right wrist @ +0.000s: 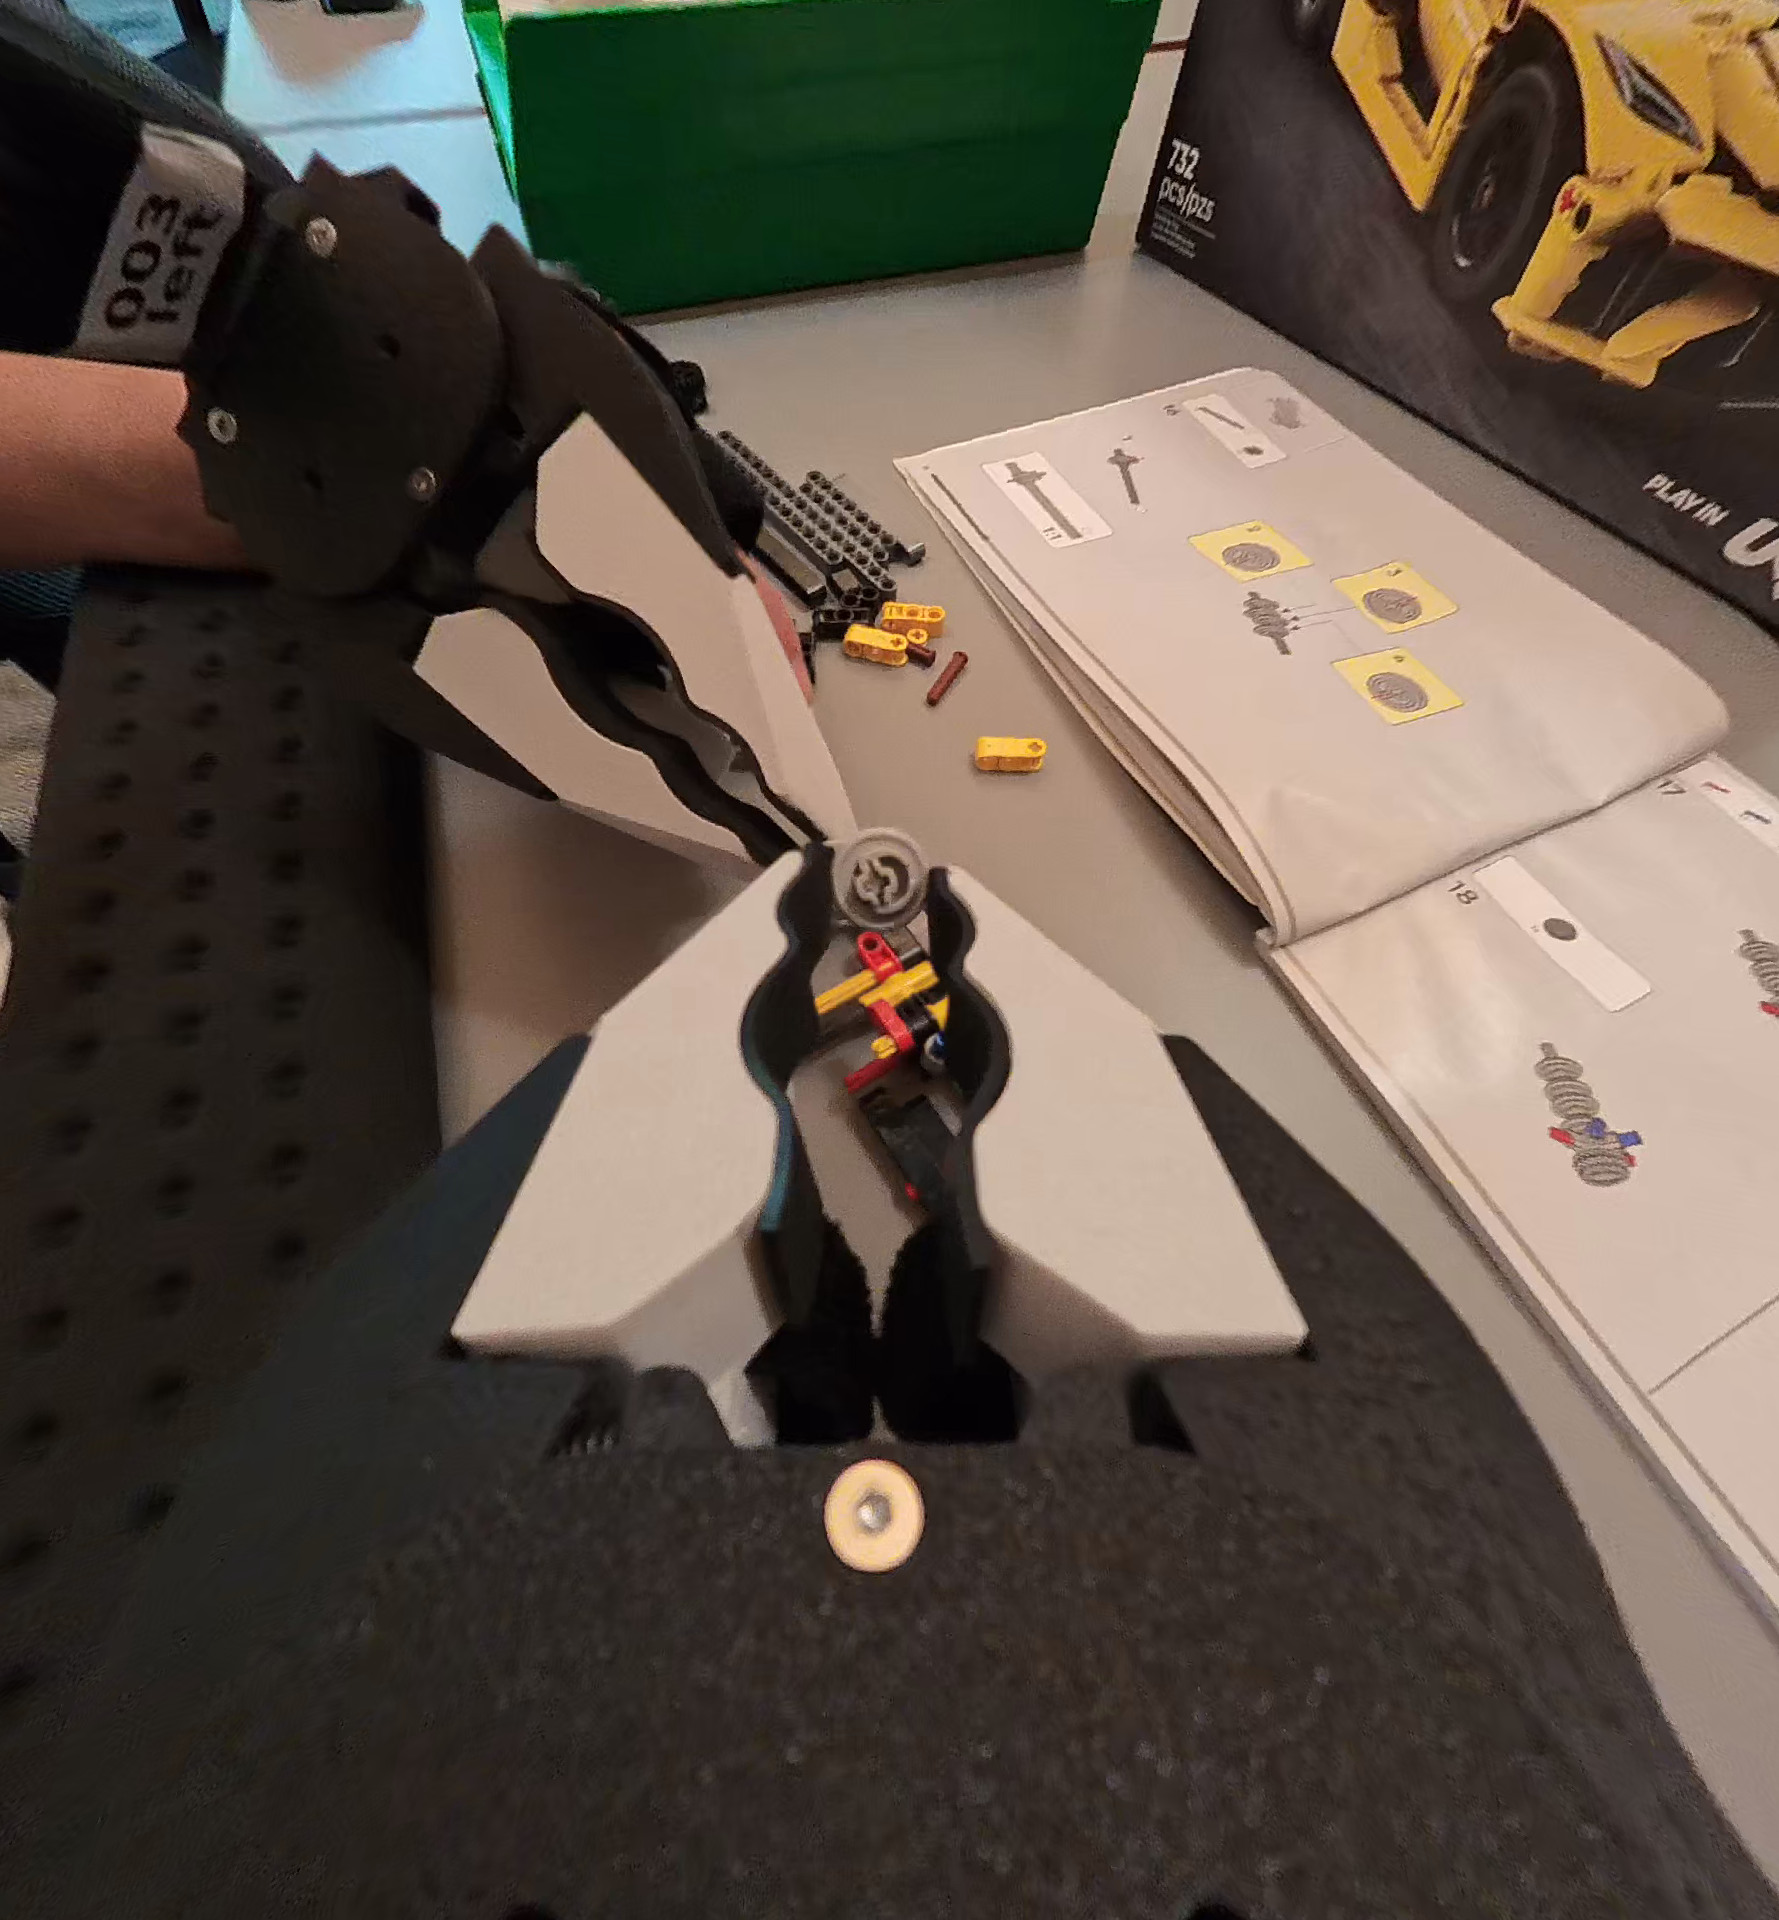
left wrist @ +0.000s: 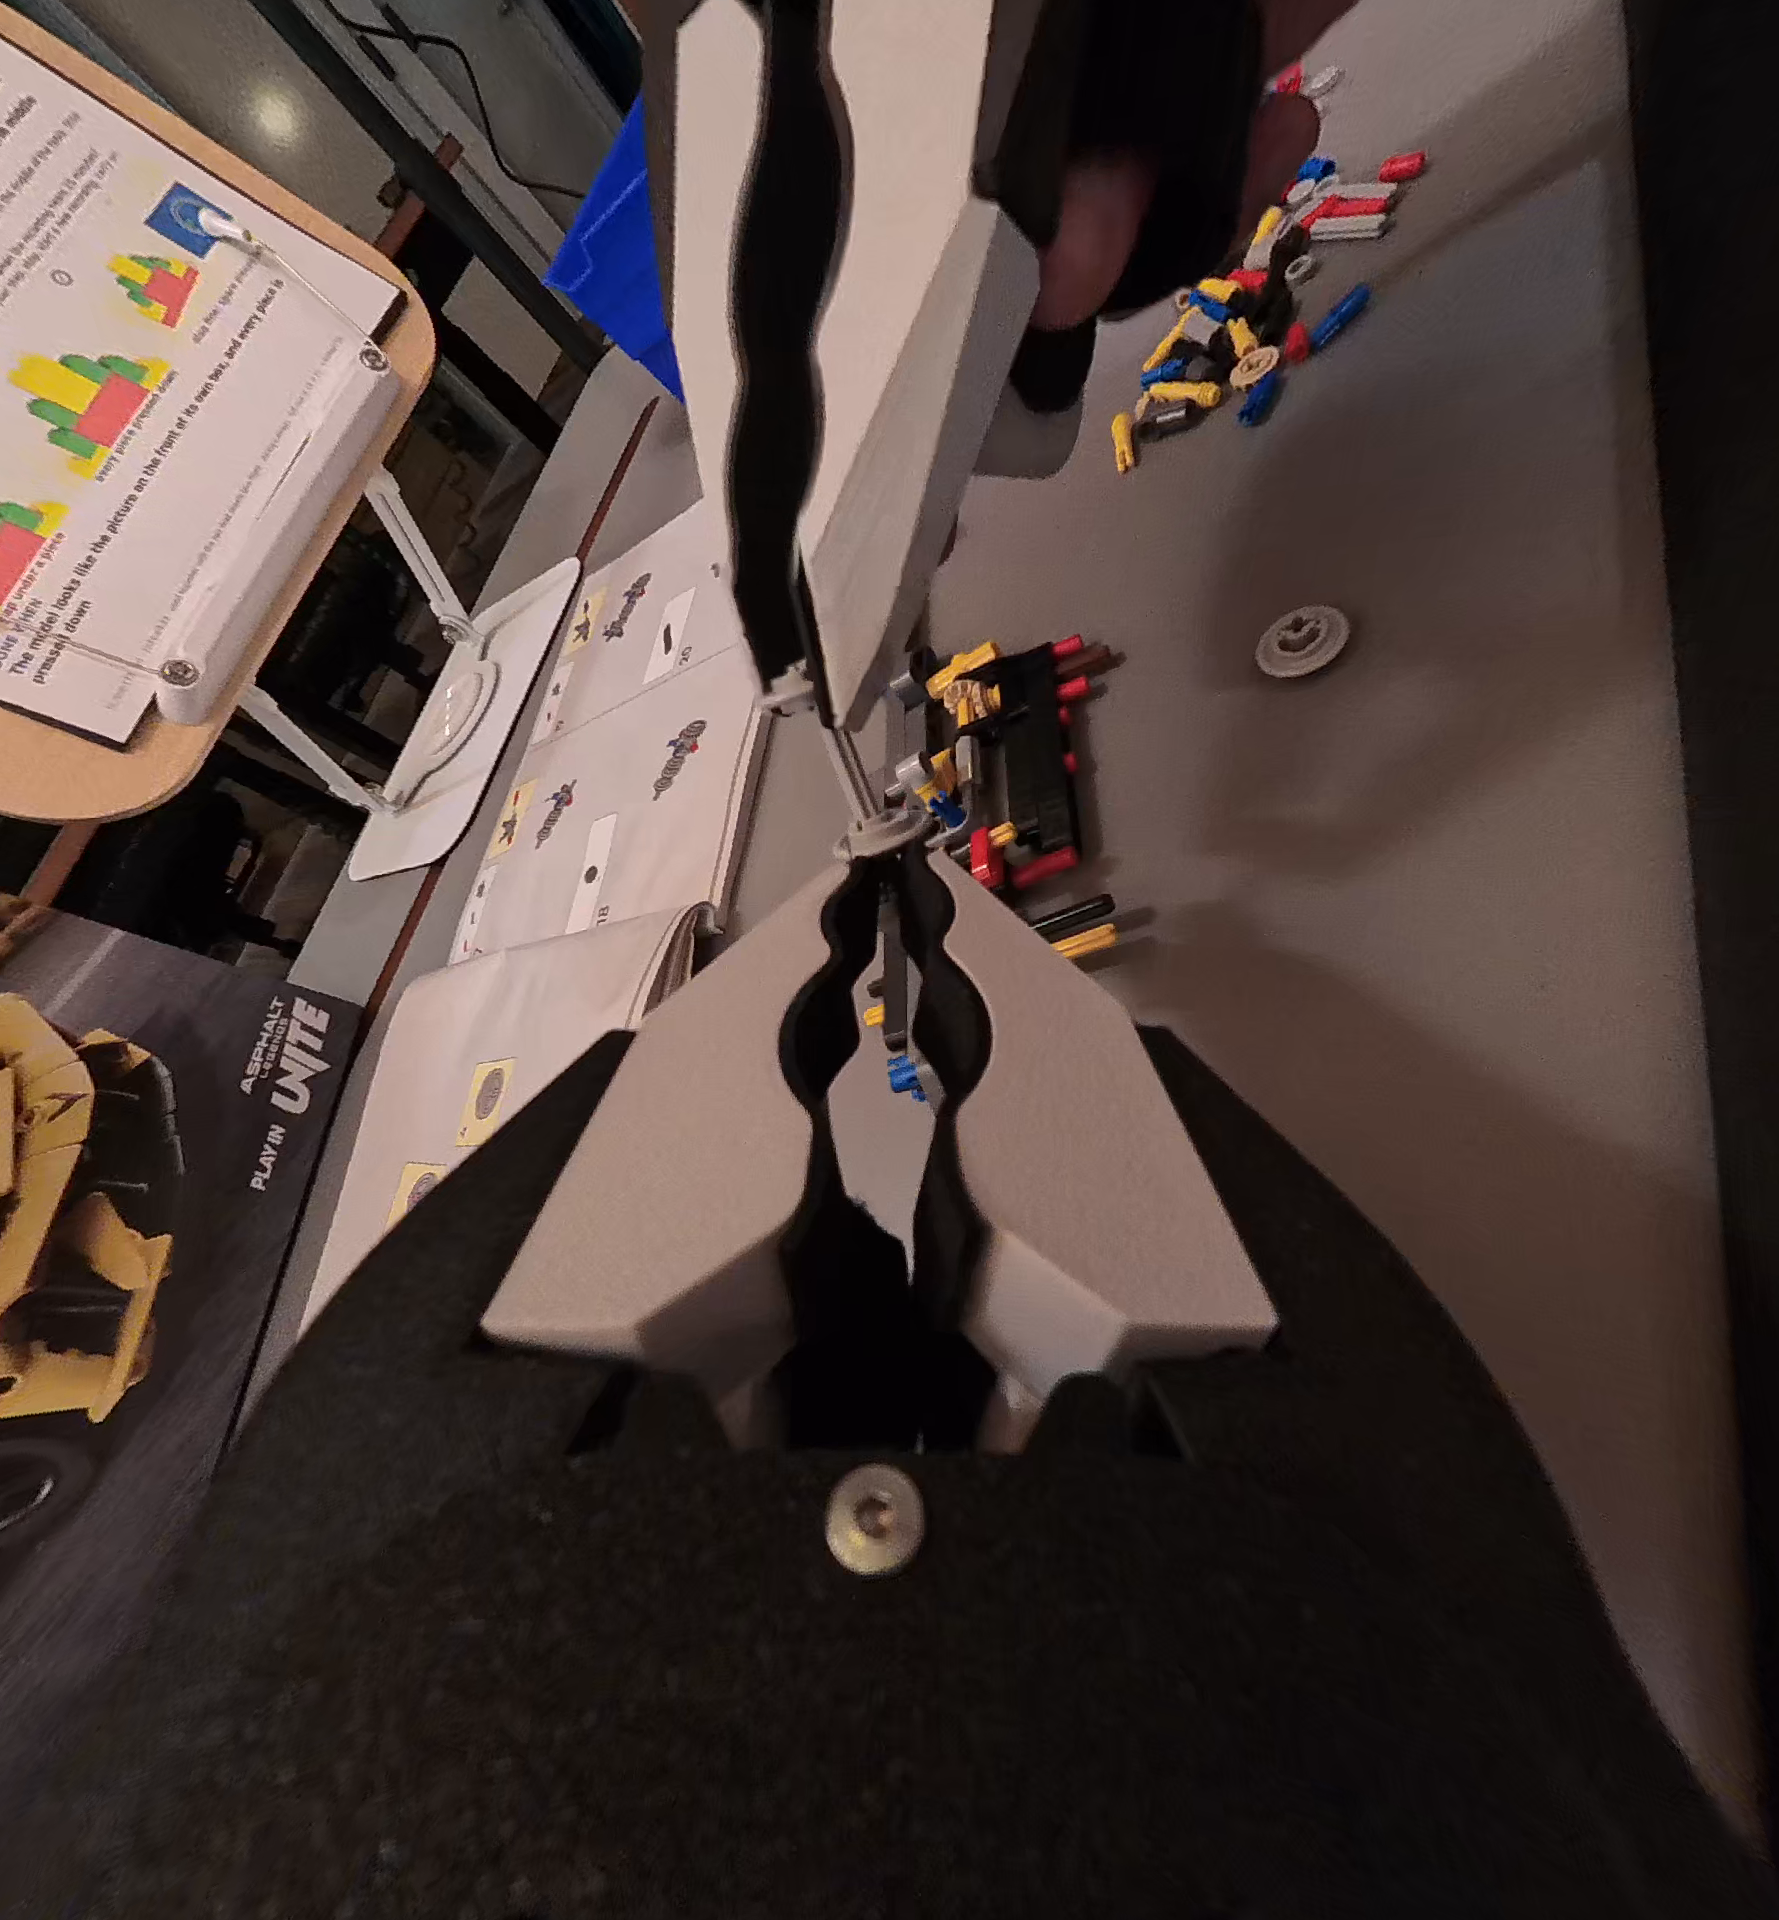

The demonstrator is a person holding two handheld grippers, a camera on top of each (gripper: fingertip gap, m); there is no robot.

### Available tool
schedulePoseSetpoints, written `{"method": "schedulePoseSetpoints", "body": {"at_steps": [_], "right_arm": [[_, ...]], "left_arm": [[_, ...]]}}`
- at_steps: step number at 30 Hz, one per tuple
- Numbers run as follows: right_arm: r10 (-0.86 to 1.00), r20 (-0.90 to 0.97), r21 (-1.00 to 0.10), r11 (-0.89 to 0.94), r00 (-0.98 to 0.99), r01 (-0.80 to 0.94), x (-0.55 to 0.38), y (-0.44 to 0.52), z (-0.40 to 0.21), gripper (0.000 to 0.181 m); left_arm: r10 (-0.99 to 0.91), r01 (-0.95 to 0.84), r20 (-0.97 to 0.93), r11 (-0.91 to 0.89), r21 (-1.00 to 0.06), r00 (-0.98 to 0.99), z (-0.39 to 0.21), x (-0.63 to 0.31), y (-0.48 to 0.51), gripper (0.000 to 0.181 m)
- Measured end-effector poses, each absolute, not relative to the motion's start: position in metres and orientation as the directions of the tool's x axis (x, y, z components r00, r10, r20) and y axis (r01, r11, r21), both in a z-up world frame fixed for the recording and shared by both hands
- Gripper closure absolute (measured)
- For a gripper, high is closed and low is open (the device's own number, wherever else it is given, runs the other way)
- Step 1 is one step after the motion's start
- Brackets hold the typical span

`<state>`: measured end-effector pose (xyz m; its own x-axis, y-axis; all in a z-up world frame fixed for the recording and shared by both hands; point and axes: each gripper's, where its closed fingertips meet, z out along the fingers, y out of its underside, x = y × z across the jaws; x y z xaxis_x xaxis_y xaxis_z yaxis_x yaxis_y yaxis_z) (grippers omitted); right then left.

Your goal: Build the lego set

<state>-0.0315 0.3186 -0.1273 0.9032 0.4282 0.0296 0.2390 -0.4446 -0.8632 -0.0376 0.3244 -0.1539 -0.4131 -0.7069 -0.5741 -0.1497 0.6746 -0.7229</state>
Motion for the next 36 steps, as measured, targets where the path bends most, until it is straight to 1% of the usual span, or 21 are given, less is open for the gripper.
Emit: {"method": "schedulePoseSetpoints", "body": {"at_steps": [6,11,14,15,16,18,19,24,32,36], "right_arm": [[0.416,0.098,-0.840,-0.453,0.904,0.299,-0.029,0.319,-0.133,0.164],[0.401,0.069,-0.859,-0.442,0.913,0.259,-0.028,0.321,-0.134,0.165],[0.400,-0.021,-0.865,-0.467,0.916,0.184,-0.027,0.318,-0.133,0.164],[0.404,-0.069,-0.871,-0.470,0.912,0.142,-0.027,0.317,-0.132,0.160],[0.405,-0.118,-0.878,-0.468,0.906,0.095,-0.027,0.315,-0.129,0.161],[0.410,-0.151,-0.891,-0.450,0.899,0.055,-0.024,0.312,-0.124,0.168],[0.413,-0.132,-0.891,-0.447,0.901,0.075,-0.022,0.310,-0.125,0.171],[0.466,-0.038,-0.873,-0.446,0.884,0.197,-0.030,0.307,-0.135,0.170],[0.507,-0.067,-0.870,-0.452,0.859,0.199,-0.034,0.303,-0.138,0.171],[0.505,-0.055,-0.868,-0.451,0.862,0.209,-0.032,0.302,-0.141,0.171]], "left_arm": [[-0.701,-0.167,-0.587,0.688,-0.706,-0.406,-0.157,-0.037,0.326,0.179],[-0.694,-0.163,-0.588,0.693,-0.703,-0.415,-0.158,-0.037,0.323,0.179],[-0.685,-0.154,-0.609,0.705,-0.692,-0.400,-0.157,-0.036,0.325,0.179],[-0.664,-0.154,-0.636,0.729,-0.667,-0.393,-0.158,-0.036,0.327,0.179],[-0.638,-0.154,-0.665,0.756,-0.636,-0.389,-0.161,-0.036,0.328,0.179],[-0.595,-0.142,-0.707,0.794,-0.592,-0.382,-0.163,-0.037,0.328,0.179],[-0.585,-0.138,-0.716,0.802,-0.581,-0.382,-0.163,-0.037,0.327,0.179],[-0.579,-0.118,-0.710,0.801,-0.587,-0.400,-0.163,-0.038,0.323,0.179],[-0.524,-0.104,-0.755,0.842,-0.530,-0.395,-0.165,-0.040,0.321,0.179],[-0.539,-0.110,-0.751,0.833,-0.542,-0.383,-0.161,-0.040,0.323,0.179]]}}
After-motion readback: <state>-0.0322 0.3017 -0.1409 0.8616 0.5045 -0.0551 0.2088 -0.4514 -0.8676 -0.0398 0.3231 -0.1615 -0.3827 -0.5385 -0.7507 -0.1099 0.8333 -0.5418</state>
